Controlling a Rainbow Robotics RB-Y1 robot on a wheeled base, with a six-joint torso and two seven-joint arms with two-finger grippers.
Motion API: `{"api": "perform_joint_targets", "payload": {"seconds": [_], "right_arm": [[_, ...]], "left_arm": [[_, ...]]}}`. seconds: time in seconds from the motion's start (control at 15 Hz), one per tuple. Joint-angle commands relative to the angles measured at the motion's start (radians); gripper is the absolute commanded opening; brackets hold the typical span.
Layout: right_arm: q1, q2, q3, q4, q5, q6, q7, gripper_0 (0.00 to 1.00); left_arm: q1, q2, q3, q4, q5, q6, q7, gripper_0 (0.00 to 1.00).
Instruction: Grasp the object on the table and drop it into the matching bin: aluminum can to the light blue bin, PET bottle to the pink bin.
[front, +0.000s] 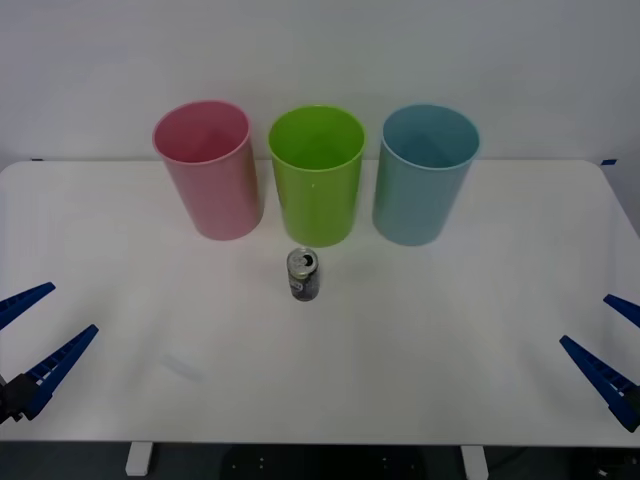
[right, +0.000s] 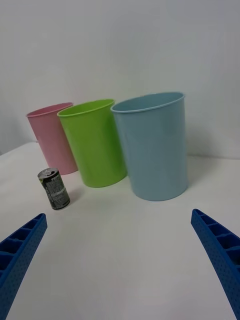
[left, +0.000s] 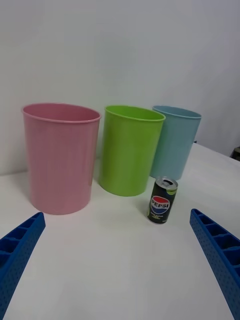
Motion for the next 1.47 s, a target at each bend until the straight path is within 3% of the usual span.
{"api": "perform_joint_targets", "payload": {"seconds": [0.07,1.07,1.47], "right_arm": [[-0.001,-0.001,0.026,0.0,0.003,0.01,0.01,1.0],[-0.077,0.002,0.336,0.002,0.095,0.247,0.166,1.0],[-0.121,0.002,0.517,0.002,0.089,0.48,0.393,1.0]], "left_arm": [[0.0,0.0,0.0,0.0,0.0,0.0,0.0,1.0],[0.0,0.0,0.0,0.0,0.0,0.0,0.0,1.0],[0.0,0.0,0.0,0.0,0.0,0.0,0.0,1.0]]}}
